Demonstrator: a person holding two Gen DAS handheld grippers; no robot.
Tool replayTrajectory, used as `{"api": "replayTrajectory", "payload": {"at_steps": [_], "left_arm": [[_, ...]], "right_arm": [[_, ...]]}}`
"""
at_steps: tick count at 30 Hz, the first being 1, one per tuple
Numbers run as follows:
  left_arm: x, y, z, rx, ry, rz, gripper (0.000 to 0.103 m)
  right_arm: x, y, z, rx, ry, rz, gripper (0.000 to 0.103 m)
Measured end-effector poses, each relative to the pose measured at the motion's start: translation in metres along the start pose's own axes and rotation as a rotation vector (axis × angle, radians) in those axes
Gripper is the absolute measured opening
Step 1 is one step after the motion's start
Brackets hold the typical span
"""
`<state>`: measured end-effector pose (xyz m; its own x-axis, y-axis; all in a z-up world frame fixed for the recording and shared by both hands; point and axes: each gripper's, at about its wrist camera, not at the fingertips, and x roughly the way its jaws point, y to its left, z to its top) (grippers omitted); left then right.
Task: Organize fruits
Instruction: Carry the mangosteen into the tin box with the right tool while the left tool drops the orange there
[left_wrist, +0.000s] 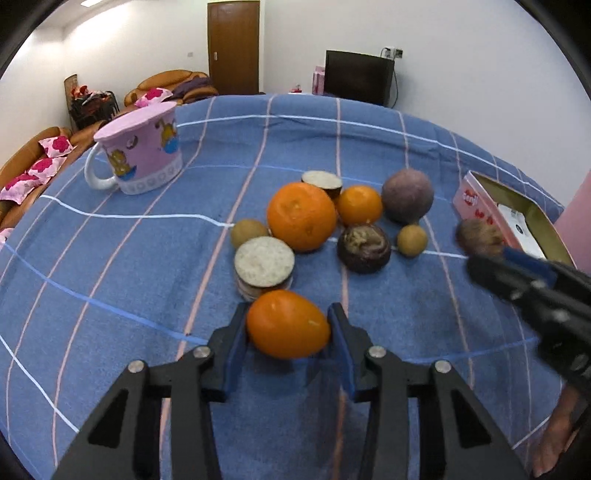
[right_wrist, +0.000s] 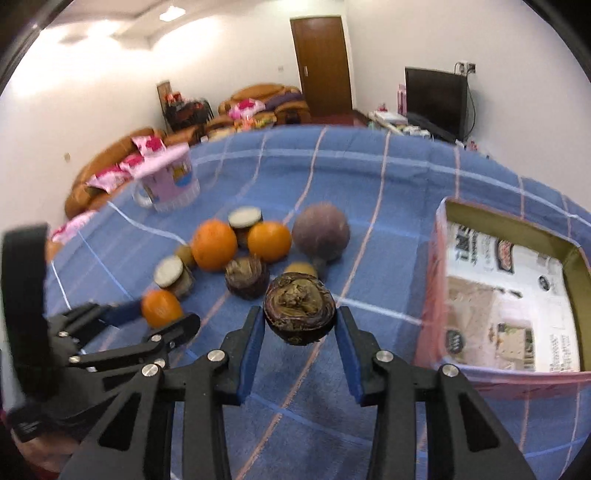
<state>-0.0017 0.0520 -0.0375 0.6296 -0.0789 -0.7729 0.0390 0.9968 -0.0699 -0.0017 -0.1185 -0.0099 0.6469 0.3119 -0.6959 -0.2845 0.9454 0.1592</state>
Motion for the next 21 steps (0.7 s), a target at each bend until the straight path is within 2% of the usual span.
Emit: {"api": "replayTrajectory", "payload": {"at_steps": [4, 9, 12, 15, 21], "left_arm": [[-0.009, 0.001, -0.002, -0.016, -0.031, 0.004, 0.044], [-0.04, -0.015, 0.0, 0.028, -0.16, -0.036, 0.044], [-0.055, -0.032, 0.005, 0.062, -0.233, -0.073, 0.044], [-0.064, -0.065, 0.012, 0.127, -0.289, -0.11, 0.044], [-0.061, -0.128, 0.035, 0.198, -0.311, -0.218, 0.044]], "right_arm": [[-0.018, -0.005, 0.004, 0.018, -0.061, 0.0, 0.041], [-0.052, -0.028, 0.008, 0.055, -0.164, -0.011, 0.041], [-0.068, -0.048, 0.009, 0.08, -0.22, -0.054, 0.041], [-0.078, -0.073, 0.006, 0.108, -0.245, -0.101, 0.041], [-0.093, -0.136, -0.005, 0.176, -0.247, -0.233, 0.041]]}}
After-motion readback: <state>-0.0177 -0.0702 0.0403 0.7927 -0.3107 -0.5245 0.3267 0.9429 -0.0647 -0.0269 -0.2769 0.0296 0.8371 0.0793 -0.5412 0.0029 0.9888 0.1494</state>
